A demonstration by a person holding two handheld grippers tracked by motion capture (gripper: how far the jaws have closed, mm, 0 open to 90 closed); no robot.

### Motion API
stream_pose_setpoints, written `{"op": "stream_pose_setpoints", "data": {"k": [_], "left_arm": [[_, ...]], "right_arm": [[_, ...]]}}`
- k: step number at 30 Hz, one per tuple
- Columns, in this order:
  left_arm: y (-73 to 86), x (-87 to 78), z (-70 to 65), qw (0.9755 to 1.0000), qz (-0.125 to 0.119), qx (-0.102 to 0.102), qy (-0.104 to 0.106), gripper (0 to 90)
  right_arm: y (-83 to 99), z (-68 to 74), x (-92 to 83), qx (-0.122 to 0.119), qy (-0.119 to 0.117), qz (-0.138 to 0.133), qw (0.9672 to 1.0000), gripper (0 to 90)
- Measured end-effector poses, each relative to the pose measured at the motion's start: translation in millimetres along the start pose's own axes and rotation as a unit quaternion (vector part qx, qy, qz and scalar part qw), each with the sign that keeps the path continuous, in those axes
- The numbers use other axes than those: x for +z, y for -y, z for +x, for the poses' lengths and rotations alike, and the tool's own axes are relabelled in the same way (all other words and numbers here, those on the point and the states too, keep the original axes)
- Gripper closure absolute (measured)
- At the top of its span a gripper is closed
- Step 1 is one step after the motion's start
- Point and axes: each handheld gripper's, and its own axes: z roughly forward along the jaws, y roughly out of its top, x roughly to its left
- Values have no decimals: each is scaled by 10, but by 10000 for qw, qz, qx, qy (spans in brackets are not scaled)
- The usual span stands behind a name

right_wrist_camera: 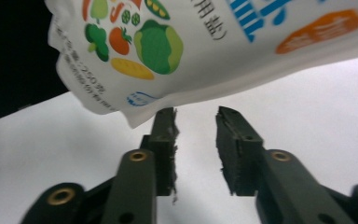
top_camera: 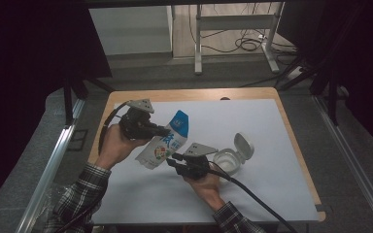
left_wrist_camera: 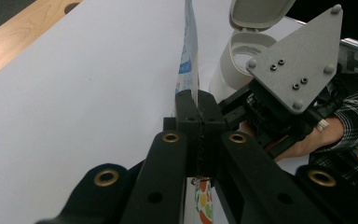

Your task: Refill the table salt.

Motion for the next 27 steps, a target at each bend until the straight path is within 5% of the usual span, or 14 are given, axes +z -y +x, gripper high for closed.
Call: {"op": "stream_pose_setpoints", "data": {"k": [12,27], "left_arm": [[153,-95,37,9999,20,-100,-2,900],[278,-174,45,9998,126,-82,124,900]], "right_arm": [[-109,-41,-53,429,-162,-426,9980,500],[-219,-94,-25,611,-396,-733,9947,514]]}}
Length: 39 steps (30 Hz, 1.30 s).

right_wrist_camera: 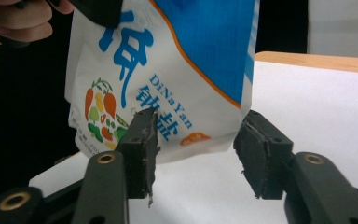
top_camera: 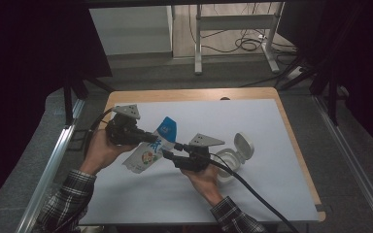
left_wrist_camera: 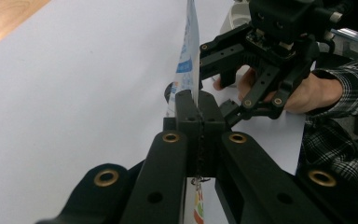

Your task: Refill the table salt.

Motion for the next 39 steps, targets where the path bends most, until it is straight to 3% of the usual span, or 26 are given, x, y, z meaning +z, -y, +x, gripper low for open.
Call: {"op": "stream_pose_setpoints", "data": {"k": [5,9,11,19,39], "left_arm": [[14,13,7,10000,23,-19,8,900],[40,40,28,10000,39,-44,36,900],[54,59,39,10000,-7,-69,62,900],[90,59,74,9998,-102,-134,45,900],[178,85,116,9997,-148,-178,10,900]], "right_arm": [[-23,18,-12,-3,102,-42,9999,649],[-54,56,-38,-141,171,-54,9997,818],[-70,82,-41,-204,272,-41,9994,854],[-120,95,-74,-282,459,-9,9985,869],[-189,84,-97,-281,572,70,9979,886]]}}
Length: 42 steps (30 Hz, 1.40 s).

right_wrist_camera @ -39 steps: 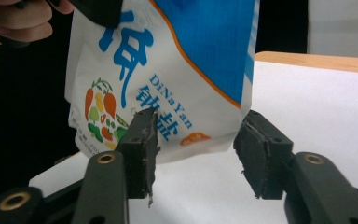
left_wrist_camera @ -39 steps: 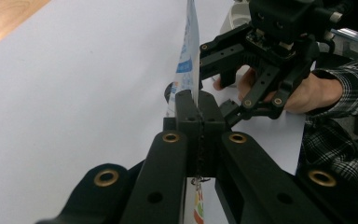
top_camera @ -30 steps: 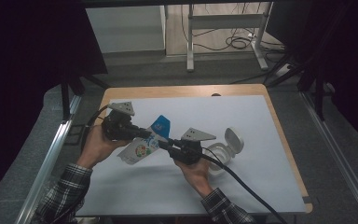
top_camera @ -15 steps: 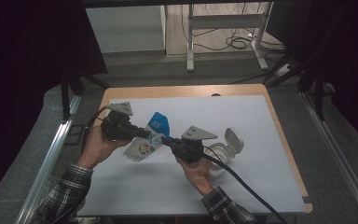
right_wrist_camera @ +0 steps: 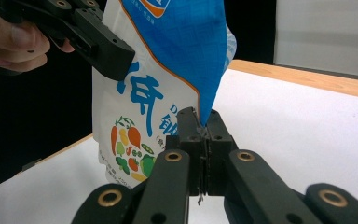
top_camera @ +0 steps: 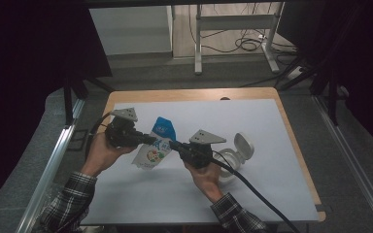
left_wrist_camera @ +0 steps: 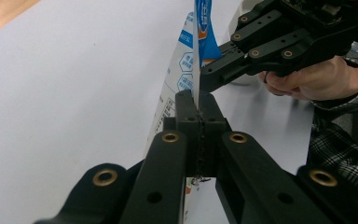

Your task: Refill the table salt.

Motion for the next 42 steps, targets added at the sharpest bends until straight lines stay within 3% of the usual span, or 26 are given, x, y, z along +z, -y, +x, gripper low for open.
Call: {"op": "stream_pose_setpoints", "data": {"k": [42], "left_arm": [[65,7,44,10000,-59,-55,12,900]], "right_arm": [[-31,-6,11,-43,36,42,10000,894]]}}
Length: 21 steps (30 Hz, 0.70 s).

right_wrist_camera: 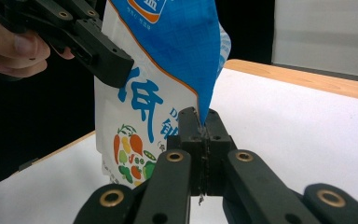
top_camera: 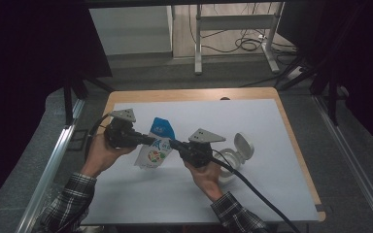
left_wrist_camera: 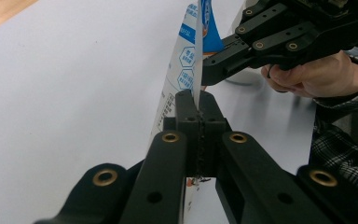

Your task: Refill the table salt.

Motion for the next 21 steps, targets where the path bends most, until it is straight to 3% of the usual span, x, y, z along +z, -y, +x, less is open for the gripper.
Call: {"op": "stream_pose_setpoints", "data": {"k": [10,21], "left_arm": [[108,18,37,9997,-237,81,53,900],[282,82,72,9972,-721,138,134,900]], "right_arm": [[-23,-4,6,-103,-5,98,9999,894],[-67,7,1,-288,92,278,9992,894]]}}
